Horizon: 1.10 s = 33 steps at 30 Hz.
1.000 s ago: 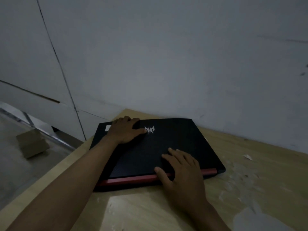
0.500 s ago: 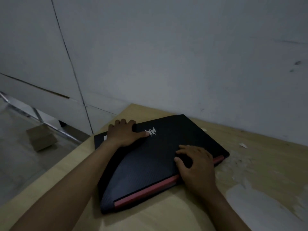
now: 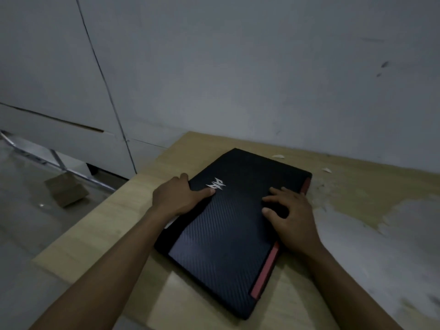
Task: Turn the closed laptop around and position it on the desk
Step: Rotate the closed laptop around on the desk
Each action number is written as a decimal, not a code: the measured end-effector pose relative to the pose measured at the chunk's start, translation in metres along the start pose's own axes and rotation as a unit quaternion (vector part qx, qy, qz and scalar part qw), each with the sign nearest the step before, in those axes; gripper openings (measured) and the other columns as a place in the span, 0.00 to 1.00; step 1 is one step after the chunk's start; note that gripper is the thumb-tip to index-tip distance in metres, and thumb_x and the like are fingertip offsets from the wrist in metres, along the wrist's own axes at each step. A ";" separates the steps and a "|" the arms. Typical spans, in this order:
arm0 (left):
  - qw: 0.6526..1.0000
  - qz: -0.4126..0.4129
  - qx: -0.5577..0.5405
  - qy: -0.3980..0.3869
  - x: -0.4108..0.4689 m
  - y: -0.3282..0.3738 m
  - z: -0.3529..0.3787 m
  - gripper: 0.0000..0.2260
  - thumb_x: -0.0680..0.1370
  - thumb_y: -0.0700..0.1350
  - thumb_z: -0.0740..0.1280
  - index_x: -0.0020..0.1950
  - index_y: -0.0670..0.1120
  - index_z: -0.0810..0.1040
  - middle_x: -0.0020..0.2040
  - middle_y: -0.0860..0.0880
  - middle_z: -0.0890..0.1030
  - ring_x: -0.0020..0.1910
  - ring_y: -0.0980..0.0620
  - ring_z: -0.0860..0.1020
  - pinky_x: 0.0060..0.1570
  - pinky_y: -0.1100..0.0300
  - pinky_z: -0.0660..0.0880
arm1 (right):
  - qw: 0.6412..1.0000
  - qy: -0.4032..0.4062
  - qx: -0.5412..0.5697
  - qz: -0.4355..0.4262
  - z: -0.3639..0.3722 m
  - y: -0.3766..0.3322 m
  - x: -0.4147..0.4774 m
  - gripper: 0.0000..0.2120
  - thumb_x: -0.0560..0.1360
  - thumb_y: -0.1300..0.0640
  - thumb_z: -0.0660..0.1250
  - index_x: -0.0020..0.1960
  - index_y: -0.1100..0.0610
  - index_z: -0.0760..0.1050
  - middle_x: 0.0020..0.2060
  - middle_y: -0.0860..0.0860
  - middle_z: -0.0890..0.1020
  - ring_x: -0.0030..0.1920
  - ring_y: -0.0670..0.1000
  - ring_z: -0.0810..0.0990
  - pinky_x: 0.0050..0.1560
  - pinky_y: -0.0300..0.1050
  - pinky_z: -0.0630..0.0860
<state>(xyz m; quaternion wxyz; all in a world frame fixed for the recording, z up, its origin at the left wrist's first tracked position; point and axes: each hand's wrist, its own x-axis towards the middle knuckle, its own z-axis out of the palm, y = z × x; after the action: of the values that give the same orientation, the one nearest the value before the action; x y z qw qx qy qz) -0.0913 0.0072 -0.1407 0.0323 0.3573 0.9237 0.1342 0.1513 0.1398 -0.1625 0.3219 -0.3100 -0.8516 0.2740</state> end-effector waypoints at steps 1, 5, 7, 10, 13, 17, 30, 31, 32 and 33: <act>1.000 0.002 -0.007 0.005 -0.008 0.000 0.001 0.43 0.65 0.80 0.57 0.61 0.46 0.70 0.56 0.45 0.80 0.46 0.46 0.75 0.37 0.54 0.68 | 1.000 0.001 0.007 0.001 -0.004 0.000 -0.007 0.19 0.69 0.43 0.65 0.56 0.47 0.82 0.65 0.48 0.78 0.70 0.47 0.67 0.72 0.57 0.59; 1.000 0.002 -0.029 0.009 -0.035 -0.001 0.005 0.51 0.65 0.80 0.58 0.75 0.44 0.59 0.62 0.43 0.80 0.56 0.41 0.79 0.42 0.53 0.71 | 0.999 -0.004 0.038 0.022 -0.017 0.001 -0.024 0.15 0.72 0.49 0.68 0.57 0.49 0.82 0.68 0.49 0.75 0.72 0.48 0.64 0.68 0.46 0.58; 0.999 0.007 -0.034 0.012 -0.048 0.001 0.007 0.51 0.65 0.80 0.58 0.75 0.44 0.58 0.62 0.42 0.80 0.57 0.41 0.79 0.45 0.52 0.74 | 0.999 -0.014 0.034 0.024 -0.025 0.005 -0.032 0.13 0.74 0.53 0.70 0.58 0.49 0.82 0.70 0.49 0.74 0.74 0.50 0.63 0.67 0.45 0.57; 0.999 0.019 -0.030 0.012 -0.065 0.003 0.010 0.45 0.65 0.79 0.58 0.68 0.45 0.64 0.55 0.43 0.82 0.52 0.41 0.80 0.42 0.53 0.73 | 0.998 -0.024 0.044 0.032 -0.038 0.011 -0.042 0.13 0.74 0.55 0.70 0.59 0.49 0.81 0.71 0.48 0.73 0.74 0.50 0.63 0.71 0.49 0.58; 0.999 0.034 -0.016 0.014 -0.078 0.005 0.011 0.41 0.65 0.80 0.56 0.59 0.46 0.68 0.48 0.43 0.81 0.46 0.41 0.80 0.39 0.53 0.74 | 0.998 -0.033 0.045 0.039 -0.048 0.016 -0.049 0.13 0.75 0.55 0.69 0.59 0.49 0.81 0.72 0.49 0.72 0.73 0.50 0.64 0.71 0.51 0.60; 0.999 0.040 -0.004 0.028 -0.093 0.010 0.014 0.38 0.66 0.79 0.57 0.56 0.46 0.68 0.44 0.45 0.79 0.44 0.42 0.79 0.40 0.53 0.74 | 0.993 -0.036 0.095 0.055 -0.056 0.021 -0.053 0.13 0.75 0.57 0.68 0.58 0.50 0.82 0.72 0.49 0.72 0.71 0.49 0.68 0.62 0.42 0.64; 0.992 0.123 0.033 0.007 -0.084 0.030 0.017 0.40 0.74 0.73 0.54 0.78 0.49 0.59 0.76 0.41 0.60 0.74 0.38 0.60 0.66 0.43 0.65 | 0.984 -0.009 0.159 0.075 -0.057 0.023 -0.056 0.10 0.75 0.58 0.69 0.55 0.54 0.83 0.70 0.50 0.75 0.68 0.49 0.71 0.63 0.44 0.67; 0.988 0.146 0.043 -0.001 -0.079 0.036 0.019 0.40 0.74 0.72 0.52 0.78 0.49 0.59 0.78 0.41 0.58 0.76 0.39 0.56 0.70 0.43 0.60 | 0.984 -0.006 0.160 0.075 -0.057 0.023 -0.056 0.10 0.75 0.58 0.69 0.55 0.53 0.83 0.70 0.50 0.75 0.68 0.49 0.71 0.62 0.43 0.67; 0.985 0.166 0.050 -0.007 -0.074 0.042 0.020 0.40 0.73 0.72 0.50 0.78 0.49 0.59 0.79 0.41 0.57 0.78 0.40 0.53 0.73 0.43 0.55 | 0.984 -0.004 0.162 0.076 -0.057 0.024 -0.056 0.10 0.74 0.58 0.69 0.54 0.53 0.83 0.69 0.50 0.75 0.68 0.48 0.72 0.61 0.43 0.67; 0.981 0.184 0.052 -0.017 -0.068 0.049 0.022 0.40 0.73 0.72 0.49 0.78 0.49 0.59 0.80 0.41 0.56 0.79 0.40 0.51 0.75 0.43 0.52 | 0.984 -0.004 0.163 0.077 -0.056 0.024 -0.055 0.10 0.74 0.58 0.69 0.54 0.53 0.83 0.69 0.50 0.75 0.67 0.47 0.72 0.61 0.42 0.67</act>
<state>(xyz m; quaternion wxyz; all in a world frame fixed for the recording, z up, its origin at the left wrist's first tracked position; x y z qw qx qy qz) -0.0054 0.0011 -0.1510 0.0038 0.5246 0.8472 0.0834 0.2328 0.1316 -0.1630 0.3431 -0.3169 -0.7701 0.4345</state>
